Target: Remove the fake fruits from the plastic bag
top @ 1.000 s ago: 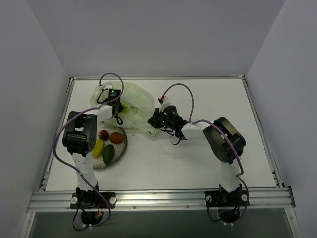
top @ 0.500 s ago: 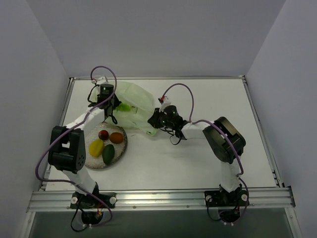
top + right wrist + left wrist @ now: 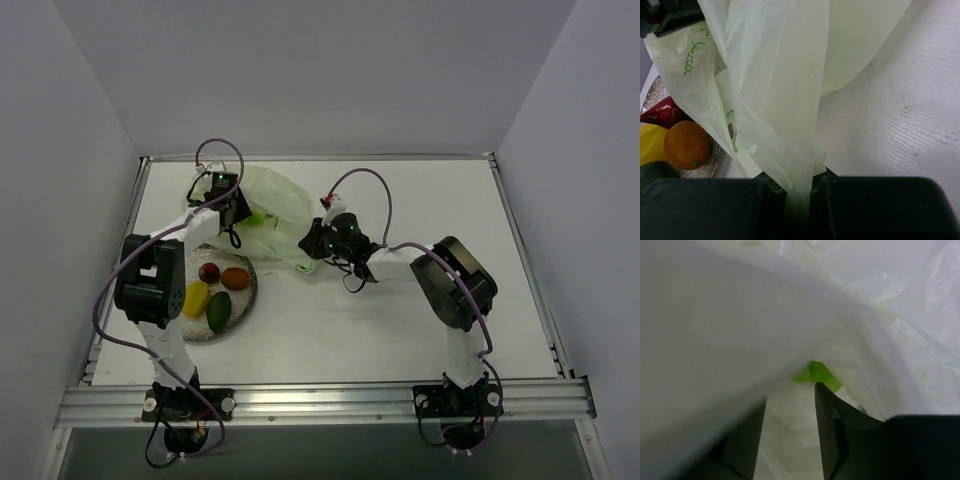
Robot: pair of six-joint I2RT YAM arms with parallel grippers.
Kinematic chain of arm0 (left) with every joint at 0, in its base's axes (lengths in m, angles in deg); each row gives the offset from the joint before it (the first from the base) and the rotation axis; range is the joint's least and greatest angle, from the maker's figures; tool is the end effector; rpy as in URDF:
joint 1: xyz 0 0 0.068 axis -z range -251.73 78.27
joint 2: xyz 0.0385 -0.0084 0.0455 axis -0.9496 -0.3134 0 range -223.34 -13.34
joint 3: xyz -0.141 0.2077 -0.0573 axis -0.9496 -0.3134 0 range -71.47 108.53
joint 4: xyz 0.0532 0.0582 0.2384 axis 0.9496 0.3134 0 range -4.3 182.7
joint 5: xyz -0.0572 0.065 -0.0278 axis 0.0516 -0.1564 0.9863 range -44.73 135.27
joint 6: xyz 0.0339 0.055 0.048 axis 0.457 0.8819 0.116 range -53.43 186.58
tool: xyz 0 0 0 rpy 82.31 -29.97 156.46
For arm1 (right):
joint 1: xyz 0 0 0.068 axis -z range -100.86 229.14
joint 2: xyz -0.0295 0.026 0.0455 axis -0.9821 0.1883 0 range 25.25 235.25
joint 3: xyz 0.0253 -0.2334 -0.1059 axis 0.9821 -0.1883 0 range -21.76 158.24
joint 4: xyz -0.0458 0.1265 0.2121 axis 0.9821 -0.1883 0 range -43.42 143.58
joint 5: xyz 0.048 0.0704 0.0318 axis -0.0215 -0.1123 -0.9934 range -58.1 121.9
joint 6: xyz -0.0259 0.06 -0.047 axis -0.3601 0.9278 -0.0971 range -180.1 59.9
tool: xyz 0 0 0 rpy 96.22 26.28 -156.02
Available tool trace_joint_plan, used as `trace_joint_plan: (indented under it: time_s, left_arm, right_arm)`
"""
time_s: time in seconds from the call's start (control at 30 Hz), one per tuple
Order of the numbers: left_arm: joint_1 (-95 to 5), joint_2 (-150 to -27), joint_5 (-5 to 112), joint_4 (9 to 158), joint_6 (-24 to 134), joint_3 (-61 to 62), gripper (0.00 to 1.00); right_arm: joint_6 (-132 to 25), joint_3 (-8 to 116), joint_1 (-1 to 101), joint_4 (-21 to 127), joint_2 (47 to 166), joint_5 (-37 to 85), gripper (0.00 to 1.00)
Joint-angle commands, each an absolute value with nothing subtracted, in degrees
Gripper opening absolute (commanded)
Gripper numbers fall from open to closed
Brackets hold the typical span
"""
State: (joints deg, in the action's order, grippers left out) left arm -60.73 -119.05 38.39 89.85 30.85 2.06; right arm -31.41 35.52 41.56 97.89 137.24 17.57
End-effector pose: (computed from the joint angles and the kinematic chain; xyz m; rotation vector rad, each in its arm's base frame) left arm 0.4260 -0.0744 0.1939 -0.5404 2.1514 -0.3226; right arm 0.3352 0.2797 0.1619 -0.3385 1.8396 1.0431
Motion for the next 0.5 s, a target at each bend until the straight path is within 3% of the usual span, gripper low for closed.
trace_joint_plan:
  time_s: [0.0,0.07,0.2,0.47]
  left_arm:
    - [-62.0,-120.6,38.5,92.6,32.0,8.1,0.44]
    - [-62.2,-122.2,38.9,92.0,32.3,8.9,0.54]
    - [-62.5,-124.4,39.7,90.5,32.9,10.6,0.64]
    - [-63.4,-129.3,36.6,89.7,33.4,13.4,0.66]
  right_arm:
    - [-31.8,35.6,41.3,98.7,133.5,18.5,0.0]
    - [-31.8,35.7,41.3,98.8,133.6,18.4,0.0]
    - [-31.8,35.9,41.4,98.7,134.1,18.2,0.0]
    - [-31.5,36.3,41.0,98.8,135.0,17.8,0.0]
